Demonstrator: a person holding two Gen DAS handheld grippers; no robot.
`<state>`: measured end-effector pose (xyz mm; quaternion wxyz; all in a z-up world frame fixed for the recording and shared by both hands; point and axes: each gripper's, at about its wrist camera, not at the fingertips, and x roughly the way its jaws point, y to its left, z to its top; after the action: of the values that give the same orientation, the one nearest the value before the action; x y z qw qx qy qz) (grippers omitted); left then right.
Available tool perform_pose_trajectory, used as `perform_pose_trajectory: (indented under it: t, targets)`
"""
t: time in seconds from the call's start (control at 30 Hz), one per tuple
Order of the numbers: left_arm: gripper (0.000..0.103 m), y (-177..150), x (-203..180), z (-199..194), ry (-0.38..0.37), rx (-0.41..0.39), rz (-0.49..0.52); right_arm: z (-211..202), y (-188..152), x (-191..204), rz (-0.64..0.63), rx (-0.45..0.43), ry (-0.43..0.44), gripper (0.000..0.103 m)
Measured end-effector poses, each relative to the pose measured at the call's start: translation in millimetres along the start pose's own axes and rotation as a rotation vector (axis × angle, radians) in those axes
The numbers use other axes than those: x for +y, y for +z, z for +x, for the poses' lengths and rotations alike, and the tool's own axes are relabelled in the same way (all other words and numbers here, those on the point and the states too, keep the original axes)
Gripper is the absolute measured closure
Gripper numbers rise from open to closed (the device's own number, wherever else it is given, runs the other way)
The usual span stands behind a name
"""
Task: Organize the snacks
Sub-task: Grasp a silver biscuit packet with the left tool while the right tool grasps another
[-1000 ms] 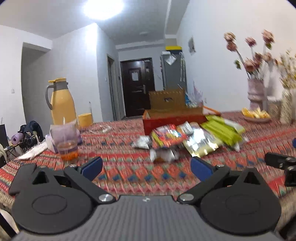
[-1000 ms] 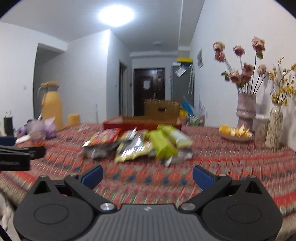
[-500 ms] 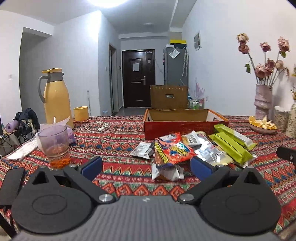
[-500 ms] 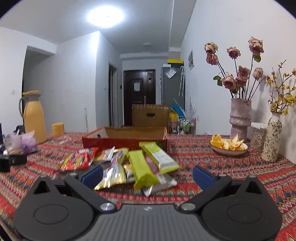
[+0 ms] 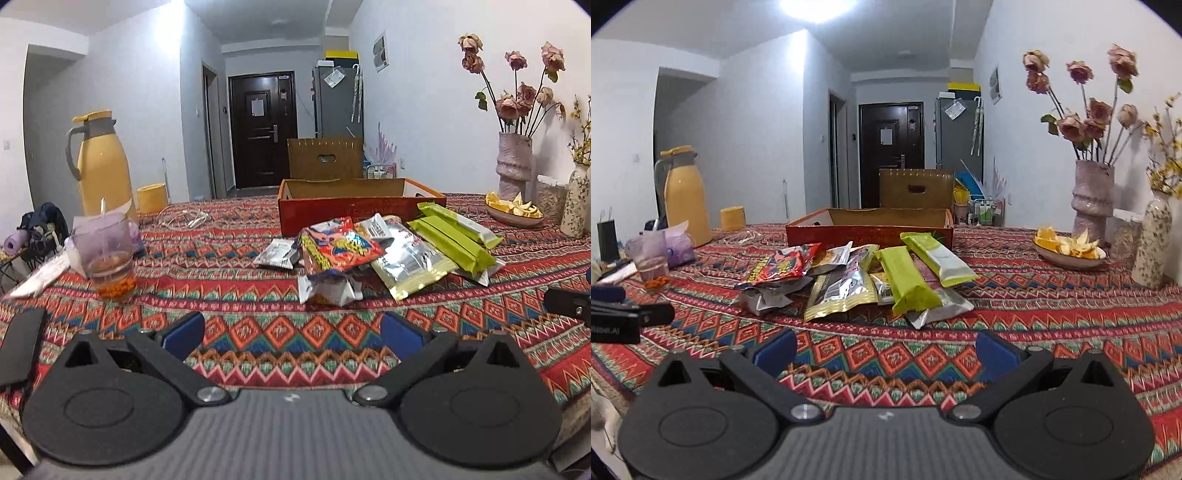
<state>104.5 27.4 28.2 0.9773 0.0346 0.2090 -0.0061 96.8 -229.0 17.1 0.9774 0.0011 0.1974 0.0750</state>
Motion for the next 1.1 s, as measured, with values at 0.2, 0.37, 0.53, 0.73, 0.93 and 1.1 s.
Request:
perform_pose_trajectory:
  t: [0.2, 0.37, 0.53, 0.73, 0.93, 1.1]
  targets:
    - [0.000, 27, -5, 31, -0.035, -0.017, -0.021, 39, 21, -9, 0.055, -0.004, 0.032, 0.000]
    - [0.000, 50, -16, 69, -0.045, -0.027, -0.021, 68, 41, -16, 0.090, -0.048, 0.046, 0.000]
    - [0.000, 50, -19, 103, -0.044, 0.025, -0.002, 97, 50, -5, 0.013, 0.016, 0.018, 0.000]
    - [0.000, 39, -22, 150, -0.062, 0.157, -0.001, 115, 57, -2, 0.019, 0.035, -0.002, 0.000]
    - [0.036, 31, -17, 174, -0.117, 0.230, -0.040, 122, 61, -1, 0.047, 0.032, 0.030, 0.002]
    - [0.055, 26, -14, 171, -0.142, 0.224, -0.053, 140, 73, 10, -0.022, 0.035, 0.051, 0.021]
